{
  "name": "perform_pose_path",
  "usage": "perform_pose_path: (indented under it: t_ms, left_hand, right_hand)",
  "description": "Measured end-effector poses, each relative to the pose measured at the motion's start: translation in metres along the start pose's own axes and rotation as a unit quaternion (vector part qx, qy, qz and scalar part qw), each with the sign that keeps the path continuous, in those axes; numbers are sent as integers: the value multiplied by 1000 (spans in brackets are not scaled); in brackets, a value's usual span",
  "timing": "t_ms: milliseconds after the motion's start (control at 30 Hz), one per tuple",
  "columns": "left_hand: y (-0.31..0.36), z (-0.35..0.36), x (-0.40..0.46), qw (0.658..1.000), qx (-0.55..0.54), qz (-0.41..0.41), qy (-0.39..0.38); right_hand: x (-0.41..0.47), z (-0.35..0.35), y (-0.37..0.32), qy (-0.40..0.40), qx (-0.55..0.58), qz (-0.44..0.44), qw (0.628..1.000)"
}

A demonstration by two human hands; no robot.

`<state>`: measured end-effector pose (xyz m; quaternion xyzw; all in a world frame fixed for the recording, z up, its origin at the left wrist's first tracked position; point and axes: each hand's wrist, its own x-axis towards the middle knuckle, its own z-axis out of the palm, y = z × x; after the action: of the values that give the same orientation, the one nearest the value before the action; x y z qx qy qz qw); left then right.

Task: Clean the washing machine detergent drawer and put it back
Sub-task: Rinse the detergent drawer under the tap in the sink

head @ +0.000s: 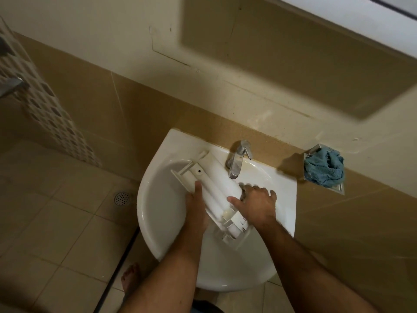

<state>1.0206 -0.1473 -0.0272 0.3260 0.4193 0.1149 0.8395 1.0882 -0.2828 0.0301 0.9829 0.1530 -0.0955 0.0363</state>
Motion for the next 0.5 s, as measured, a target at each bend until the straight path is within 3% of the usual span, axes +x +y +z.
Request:
perform_pose_path:
  t_ms: [267,500]
  left_hand:
    - [-3,20,-5,995,54,-56,62]
    - [3,19,-9,980,65,-179,-61]
  right_hand:
    - [0,-8,-1,-12,67,61,996]
    - [-16,-13,6,14,10,107,994]
